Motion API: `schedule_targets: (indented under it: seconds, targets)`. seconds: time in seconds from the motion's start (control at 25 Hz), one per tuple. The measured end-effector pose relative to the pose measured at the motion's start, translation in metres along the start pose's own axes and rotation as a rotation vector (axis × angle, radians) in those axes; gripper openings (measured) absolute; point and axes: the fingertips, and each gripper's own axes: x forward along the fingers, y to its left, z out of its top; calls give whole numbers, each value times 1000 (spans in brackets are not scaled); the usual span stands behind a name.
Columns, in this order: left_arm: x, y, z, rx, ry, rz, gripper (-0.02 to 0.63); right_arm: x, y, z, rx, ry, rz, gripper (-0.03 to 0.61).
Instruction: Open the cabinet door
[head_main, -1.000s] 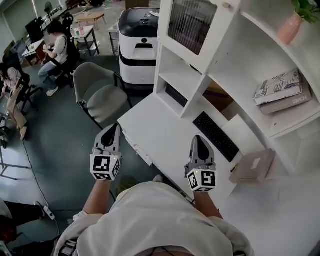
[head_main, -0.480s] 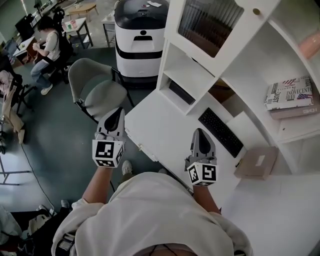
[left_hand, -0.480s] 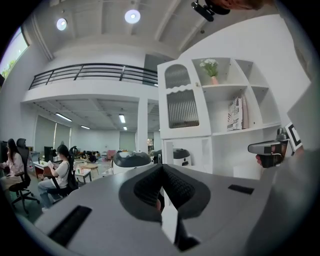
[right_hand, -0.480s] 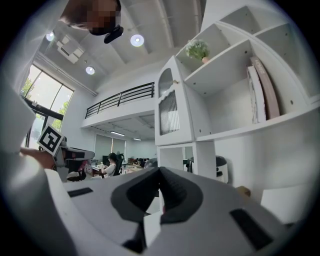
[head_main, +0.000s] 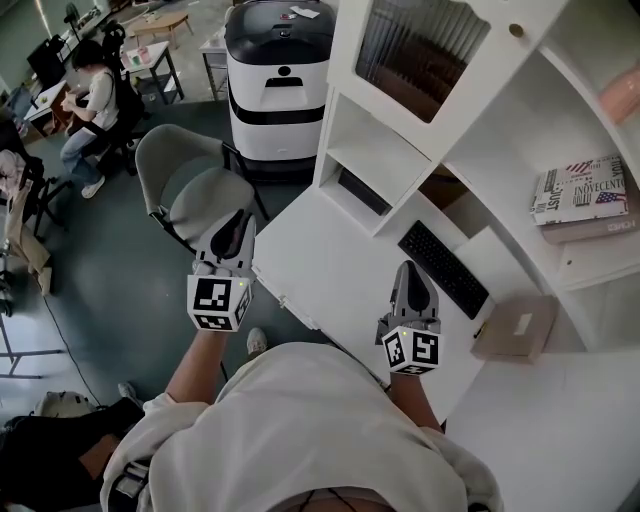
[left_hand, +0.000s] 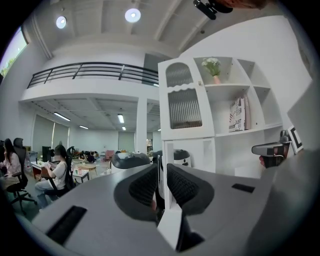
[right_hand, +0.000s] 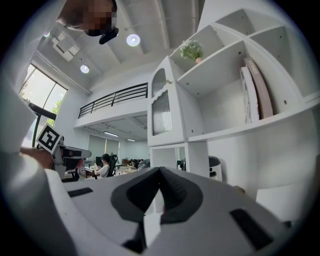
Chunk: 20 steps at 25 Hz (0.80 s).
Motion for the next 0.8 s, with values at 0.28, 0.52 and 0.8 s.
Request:
schedule_targets:
  seconds: [0.28, 0.52, 0.8]
  targets:
    - [11, -9, 3, 0, 6, -18, 250, -1, -14, 1, 4, -8, -14, 3]
    - [18, -14, 6, 6, -7, -25, 343, 0, -24, 0, 6, -7, -21, 3]
    - [20, -15, 10, 16, -17, -34, 395, 0, -25, -2, 13, -9, -22, 3]
